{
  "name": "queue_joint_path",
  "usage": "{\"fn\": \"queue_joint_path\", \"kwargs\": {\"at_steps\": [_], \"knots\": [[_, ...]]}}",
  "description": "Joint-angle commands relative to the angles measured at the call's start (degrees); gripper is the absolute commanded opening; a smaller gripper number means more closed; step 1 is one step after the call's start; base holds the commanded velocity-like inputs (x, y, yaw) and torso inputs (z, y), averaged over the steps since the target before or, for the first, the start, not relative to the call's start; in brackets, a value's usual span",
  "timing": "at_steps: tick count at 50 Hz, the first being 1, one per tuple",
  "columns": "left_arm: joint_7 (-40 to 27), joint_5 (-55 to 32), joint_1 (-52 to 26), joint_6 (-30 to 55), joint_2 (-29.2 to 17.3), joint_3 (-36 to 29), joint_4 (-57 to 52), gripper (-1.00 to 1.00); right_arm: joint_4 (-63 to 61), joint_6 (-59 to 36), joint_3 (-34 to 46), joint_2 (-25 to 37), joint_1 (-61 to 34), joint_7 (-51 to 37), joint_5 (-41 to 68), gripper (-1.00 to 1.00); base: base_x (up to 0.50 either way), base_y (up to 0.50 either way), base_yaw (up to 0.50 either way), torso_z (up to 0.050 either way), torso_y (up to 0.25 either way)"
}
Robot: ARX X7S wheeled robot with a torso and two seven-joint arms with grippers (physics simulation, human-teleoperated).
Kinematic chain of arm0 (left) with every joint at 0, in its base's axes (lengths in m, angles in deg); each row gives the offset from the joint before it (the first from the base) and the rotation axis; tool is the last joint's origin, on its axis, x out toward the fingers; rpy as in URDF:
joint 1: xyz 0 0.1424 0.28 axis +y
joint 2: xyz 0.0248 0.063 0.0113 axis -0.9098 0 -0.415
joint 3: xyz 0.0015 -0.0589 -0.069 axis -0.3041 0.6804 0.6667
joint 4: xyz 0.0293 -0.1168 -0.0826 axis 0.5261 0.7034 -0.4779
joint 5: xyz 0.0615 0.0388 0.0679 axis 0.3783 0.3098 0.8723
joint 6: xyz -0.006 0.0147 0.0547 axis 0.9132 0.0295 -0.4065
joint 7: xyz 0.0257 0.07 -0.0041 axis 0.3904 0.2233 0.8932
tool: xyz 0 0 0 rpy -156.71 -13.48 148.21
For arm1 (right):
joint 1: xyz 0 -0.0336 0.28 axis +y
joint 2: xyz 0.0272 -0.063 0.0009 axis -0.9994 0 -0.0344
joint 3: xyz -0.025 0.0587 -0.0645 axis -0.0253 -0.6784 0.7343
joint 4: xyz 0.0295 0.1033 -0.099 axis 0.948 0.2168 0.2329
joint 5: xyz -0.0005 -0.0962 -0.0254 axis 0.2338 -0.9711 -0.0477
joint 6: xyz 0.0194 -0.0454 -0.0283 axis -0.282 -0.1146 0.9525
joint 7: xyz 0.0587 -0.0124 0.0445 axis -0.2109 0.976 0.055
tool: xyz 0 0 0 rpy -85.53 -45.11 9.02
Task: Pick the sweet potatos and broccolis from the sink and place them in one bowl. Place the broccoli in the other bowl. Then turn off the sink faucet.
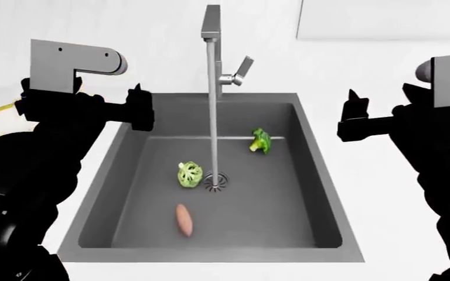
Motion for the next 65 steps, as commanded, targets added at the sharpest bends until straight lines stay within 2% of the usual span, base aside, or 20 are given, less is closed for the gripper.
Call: {"fn": "queue_joint_path", "kwargs": {"at_steps": [1,10,11,12,14,16,18,21,23,25,27,29,34,38,48,51,56,58,62,65], "knots": [[1.6,-0.2,-0.1,-0.4,0.0,-0.2,0.9,1.0,0.5,-1.0,0.2,-0.2,-0.6,0.7,0.2,1.0,0.5,-0.06,0.0,0.0,0.0],[1.1,-0.3,-0.5,0.1,-0.2,-0.4,1.5,1.0,0.9,-2.2,0.3,-0.6,-1.8,0.3,0.4,1.0,0.49,-0.04,0.0,0.0,0.001],[-0.4,0.4,-1.1,2.9,0.5,-0.3,2.8,1.0,1.3,-3.0,1.2,-0.1,-2.2,0.2,0.3,1.0,0.27,0.0,0.0,0.0,0.011],[0.5,0.1,-0.8,1.3,-0.8,-2.1,2.6,1.0,1.7,-3.2,1.5,-0.1,-2.7,0.0,0.1,1.0,0.0,0.0,0.0,0.0,0.0],[-0.1,-0.8,-2.8,5.1,1.6,0.4,2.9,1.0,2.0,-4.7,1.5,0.0,-4.2,-0.6,-0.1,1.0,0.0,0.0,0.0,0.0,0.0],[-10.5,-15.9,-4.5,5.8,-1.0,1.8,6.6,1.0,2.1,-5.7,1.4,0.0,-5.1,-0.9,-0.1,1.0,0.0,0.0,0.0,0.0,0.0],[-26.2,-33.1,-7.0,5.8,-5.2,0.2,11.6,1.0,2.2,-6.2,1.8,0.2,-5.3,-1.0,-0.1,1.0,0.0,0.0,0.0,0.0,0.0],[-50.5,-58.9,-12.0,5.5,-9.6,-4.9,20.5,1.0,1.9,-7.1,2.4,0.6,-5.5,-0.9,0.1,1.0,0.0,0.0,0.0,0.0,0.0],[-66.0,-76.1,-13.7,2.4,-12.3,-12.1,24.8,1.0,1.9,-7.5,2.6,0.8,-5.6,-1.0,0.2,1.0,0.0,0.0,0.0,0.0,0.0],[-74.0,-93.2,-14.4,-2.7,-15.1,-18.6,24.7,1.0,1.8,-7.6,2.8,0.8,-5.5,-0.9,0.4,1.0,0.0,0.0,0.0,0.0,0.0],[-78.2,-110.3,-15.2,-6.4,-16.6,-22.8,23.6,1.0,1.8,-7.5,3.0,0.8,-5.1,-0.9,0.6,1.0,0.0,0.0,0.0,0.0,0.0],[-80.5,-115.4,-14.3,-9.4,-18.0,-26.5,22.4,1.0,1.7,-7.5,2.9,0.9,-4.5,-0.8,0.7,1.0,0.0,0.0,0.0,0.0,0.0],[-80.8,-118.8,-12.2,-12.6,-18.2,-31.4,19.0,1.0,1.7,-7.0,2.5,1.1,-3.5,-1.0,0.8,1.0,0.0,0.0,0.0,0.0,0.0],[-80.0,-117.2,-8.4,-14.2,-18.7,-33.1,18.9,1.0,1.4,-7.0,2.5,0.9,-2.9,-1.1,1.0,1.0,0.0,0.0,0.0,0.0,0.0],[-74.0,-109.2,-4.4,-12.3,-16.3,-33.9,23.4,1.0,1.6,-5.4,1.8,1.0,-0.2,-1.1,1.2,1.0,0.0,0.0,0.0,0.0,0.0],[-73.3,-108.1,-1.9,-16.6,-14.8,-32.7,26.0,1.0,1.6,-5.1,1.6,1.1,0.2,-1.0,1.3,1.0,0.0,0.0,0.0,0.0,0.0],[-66.2,-102.1,-2.0,-11.4,-13.2,-33.8,29.1,1.0,1.2,-5.5,1.6,1.5,0.8,-1.0,1.4,1.0,0.0,0.0,0.0,0.0,0.0],[-69.6,-104.2,-1.0,-14.7,-13.6,-34.4,30.9,1.0,1.3,-5.5,1.7,1.5,1.2,-1.2,1.4,1.0,0.0,0.0,0.0,0.0,0.0],[-67.6,-102.6,-0.4,-13.6,-14.0,-34.6,31.1,1.0,0.9,-6.1,2.0,1.6,0.9,-1.3,1.6,1.0,0.0,0.0,0.0,0.0,0.0],[-63.0,-97.1,-1.0,-13.8,-13.0,-34.0,35.2,1.0,0.9,-6.3,2.2,1.5,1.0,-1.2,1.8,1.0,0.0,0.0,0.0,0.0,0.0]]}}
